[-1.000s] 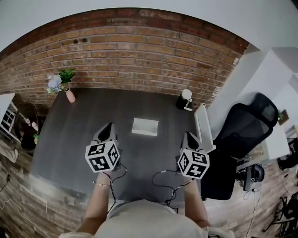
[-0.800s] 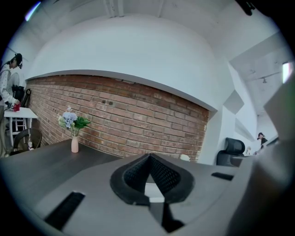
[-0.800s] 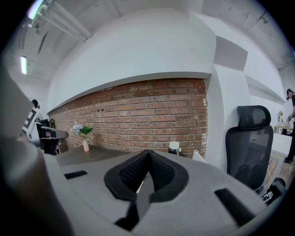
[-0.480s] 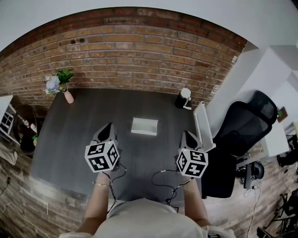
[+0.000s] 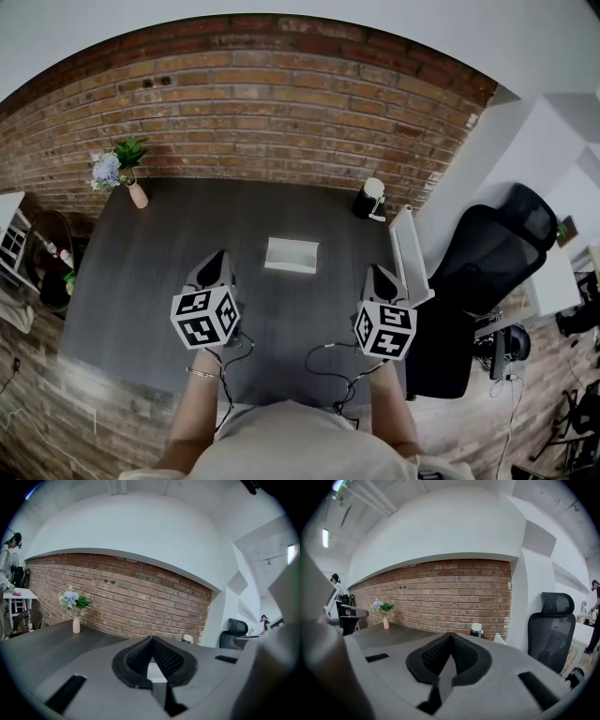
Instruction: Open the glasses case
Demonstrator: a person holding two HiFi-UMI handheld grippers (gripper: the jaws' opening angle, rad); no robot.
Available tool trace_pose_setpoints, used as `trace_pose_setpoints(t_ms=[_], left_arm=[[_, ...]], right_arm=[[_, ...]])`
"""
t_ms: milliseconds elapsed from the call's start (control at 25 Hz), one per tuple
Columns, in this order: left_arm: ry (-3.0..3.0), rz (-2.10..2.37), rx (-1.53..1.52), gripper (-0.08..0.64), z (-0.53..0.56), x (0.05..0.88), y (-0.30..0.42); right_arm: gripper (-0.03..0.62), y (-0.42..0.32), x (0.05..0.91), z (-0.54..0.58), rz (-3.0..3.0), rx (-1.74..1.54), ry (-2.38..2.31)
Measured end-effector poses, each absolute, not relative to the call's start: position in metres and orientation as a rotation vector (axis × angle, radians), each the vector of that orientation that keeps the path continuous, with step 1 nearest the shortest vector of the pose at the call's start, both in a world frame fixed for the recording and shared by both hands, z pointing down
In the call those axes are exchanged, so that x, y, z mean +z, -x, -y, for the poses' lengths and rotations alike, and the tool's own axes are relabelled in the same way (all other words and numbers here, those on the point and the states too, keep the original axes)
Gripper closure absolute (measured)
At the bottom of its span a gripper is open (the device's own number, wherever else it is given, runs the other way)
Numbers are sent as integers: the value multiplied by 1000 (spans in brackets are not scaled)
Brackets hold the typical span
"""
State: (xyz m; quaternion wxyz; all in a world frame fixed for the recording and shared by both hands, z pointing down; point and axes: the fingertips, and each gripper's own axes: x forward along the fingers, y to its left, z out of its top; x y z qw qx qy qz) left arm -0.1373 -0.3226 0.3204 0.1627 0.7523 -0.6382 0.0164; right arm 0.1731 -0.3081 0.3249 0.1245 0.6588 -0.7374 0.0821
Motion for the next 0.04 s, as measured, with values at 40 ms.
trace_pose_setpoints(t_ms=[40], left_arm=[[-2146,1819,47,561,322,320,138]], right_arm=[[591,-173,325,308,2145,232,-1920]])
